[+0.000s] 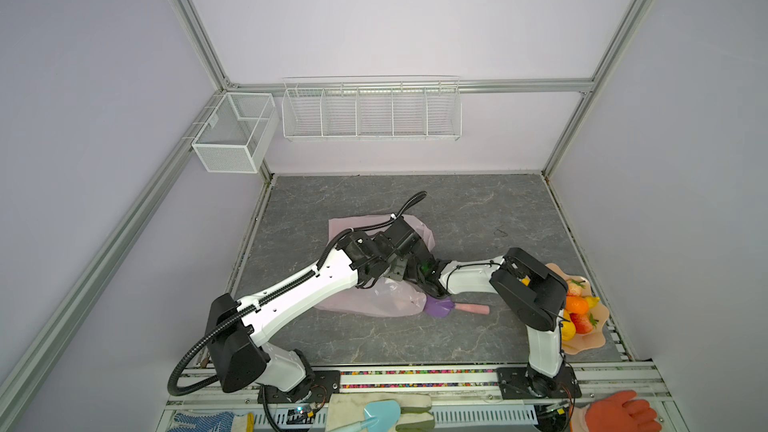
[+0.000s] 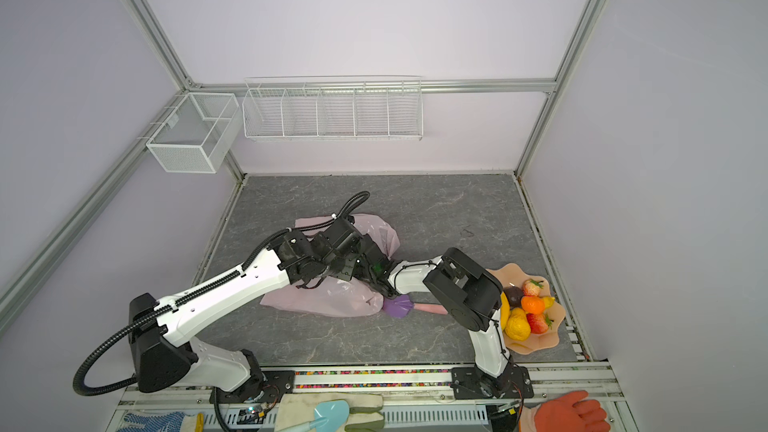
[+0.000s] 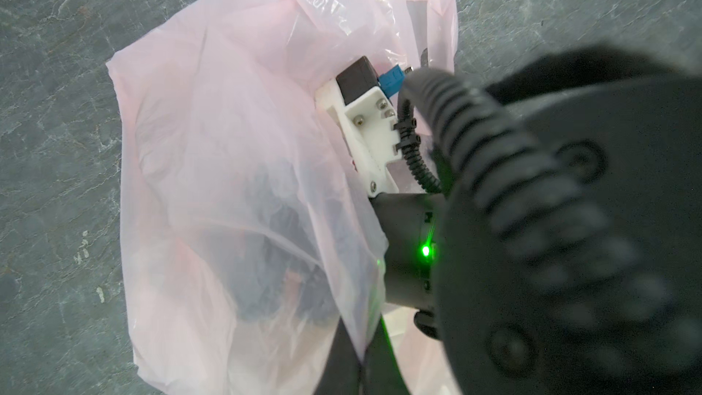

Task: Place the fruits into the plastic bag
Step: Place the fruit in the plastic bag.

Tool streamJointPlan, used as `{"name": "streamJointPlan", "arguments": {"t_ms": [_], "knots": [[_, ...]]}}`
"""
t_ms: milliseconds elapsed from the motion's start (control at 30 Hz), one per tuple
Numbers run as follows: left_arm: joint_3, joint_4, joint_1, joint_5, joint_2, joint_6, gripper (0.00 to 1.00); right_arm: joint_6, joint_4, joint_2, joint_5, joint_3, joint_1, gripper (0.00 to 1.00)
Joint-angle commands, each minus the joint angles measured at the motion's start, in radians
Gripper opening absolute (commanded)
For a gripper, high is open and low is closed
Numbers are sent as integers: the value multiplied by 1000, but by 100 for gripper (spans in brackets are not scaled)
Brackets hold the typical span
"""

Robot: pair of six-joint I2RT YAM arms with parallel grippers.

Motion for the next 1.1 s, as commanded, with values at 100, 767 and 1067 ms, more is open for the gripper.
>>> {"name": "streamJointPlan", "arguments": {"t_ms": [100, 767, 1067], "knots": [[-17, 33, 5, -11, -39, -7, 0, -85, -342, -186, 38, -21, -19, 93], [-39, 80, 5, -16, -7, 5, 0, -552, -1259, -514, 297, 35, -120, 95], [-49, 134, 5, 109, -31, 76, 0, -646, -1356, -702, 427, 23, -190, 91]]}}
